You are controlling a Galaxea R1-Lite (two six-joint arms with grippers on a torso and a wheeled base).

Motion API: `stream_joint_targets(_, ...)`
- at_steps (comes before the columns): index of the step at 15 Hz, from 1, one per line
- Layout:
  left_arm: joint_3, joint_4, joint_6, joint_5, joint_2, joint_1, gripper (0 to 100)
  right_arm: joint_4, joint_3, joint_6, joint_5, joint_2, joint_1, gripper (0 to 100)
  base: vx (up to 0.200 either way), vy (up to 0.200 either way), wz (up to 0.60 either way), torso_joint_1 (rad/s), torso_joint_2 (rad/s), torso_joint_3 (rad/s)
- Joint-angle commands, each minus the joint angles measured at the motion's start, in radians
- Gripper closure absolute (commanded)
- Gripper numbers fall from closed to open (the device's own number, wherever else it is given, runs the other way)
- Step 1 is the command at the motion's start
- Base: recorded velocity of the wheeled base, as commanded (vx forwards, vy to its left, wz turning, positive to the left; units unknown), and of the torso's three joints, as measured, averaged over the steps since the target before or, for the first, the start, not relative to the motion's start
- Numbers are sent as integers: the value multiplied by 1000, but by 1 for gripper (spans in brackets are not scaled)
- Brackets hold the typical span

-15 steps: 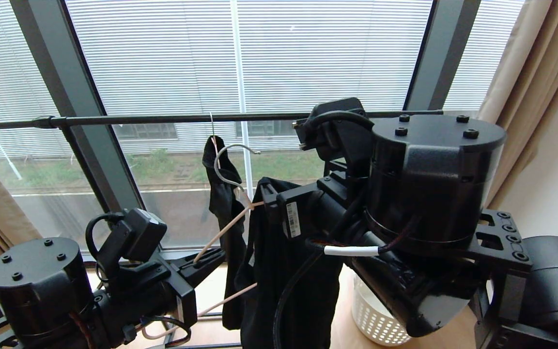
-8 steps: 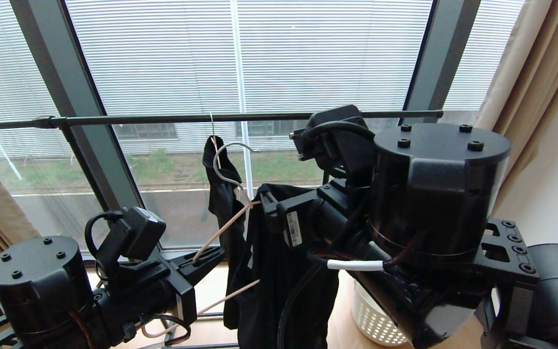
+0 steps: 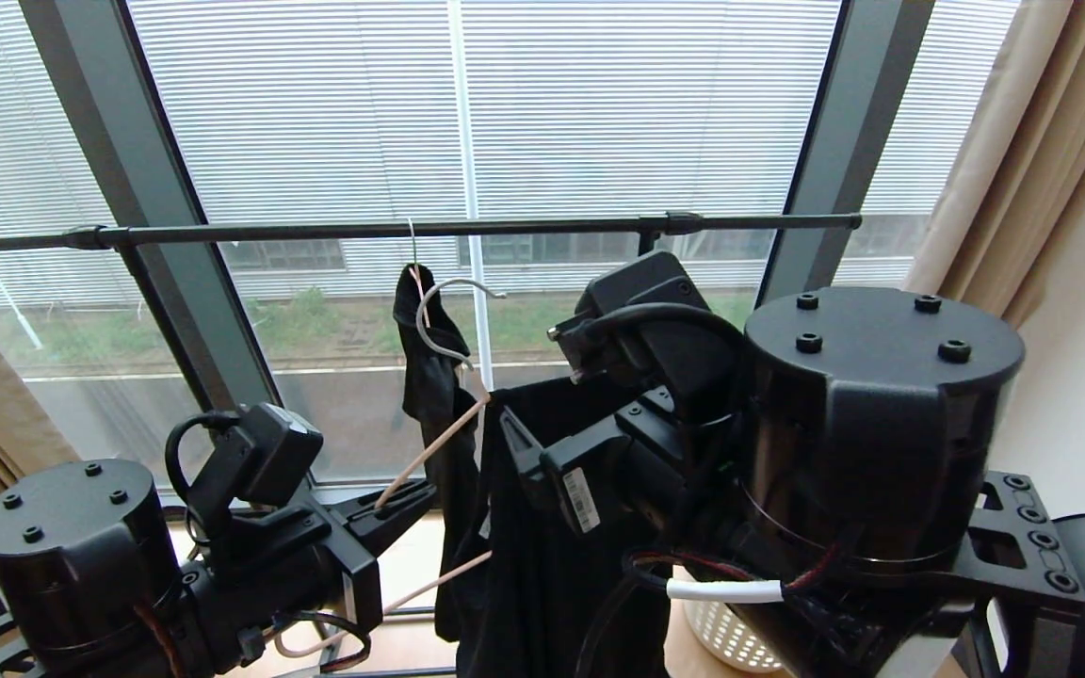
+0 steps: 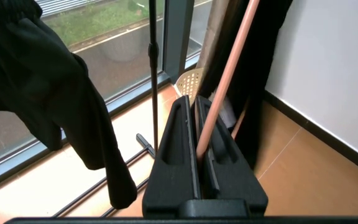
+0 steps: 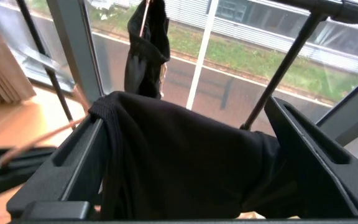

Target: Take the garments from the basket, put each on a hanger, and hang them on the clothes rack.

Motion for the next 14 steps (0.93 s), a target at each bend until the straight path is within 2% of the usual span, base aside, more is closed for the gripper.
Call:
stream_joint_targets(1, 1, 0, -1, 0, 1, -1, 100, 0, 21, -11, 14, -23, 1, 0, 0, 0, 0, 0, 0, 0)
stream_joint_targets(4, 7, 0, 1, -2, 1, -2, 100, 2, 51, -42, 65, -71, -2, 0, 0, 0, 0, 0, 0, 0)
stream_joint_targets(7, 21, 0, 4, -5, 1, -7, 100, 19, 96, -164, 135, -155, -68, 0, 0, 0, 0, 0, 0, 0)
stream_joint_targets(8, 31, 0, 7, -6, 0, -16, 100, 72, 126, -247, 253, -212, -151, 0, 0, 0, 0, 0, 0, 0)
stream_joint_targets(9, 35, 0, 7, -6, 0, -27, 100, 143, 117, -273, 324, -235, -208, 0, 0, 0, 0, 0, 0, 0)
stream_joint_targets(10, 38, 0, 7, -6, 1, -43, 100, 281, 74, -299, 421, -266, -278, 0, 0, 0, 0, 0, 0, 0)
stream_joint_targets(12, 48, 0, 8, -6, 1, -62, 100, 536, -62, -387, 622, -278, -392, 0, 0, 0, 0, 0, 0, 0)
stream_joint_targets(13, 53, 0, 8, -6, 1, -70, 100, 671, -162, -402, 724, -259, -432, 0, 0, 0, 0, 0, 0, 0)
stream_joint_targets(14, 56, 0, 10, -6, 0, -74, 100, 795, -260, -418, 796, -216, -462, 0, 0, 0, 0, 0, 0, 0)
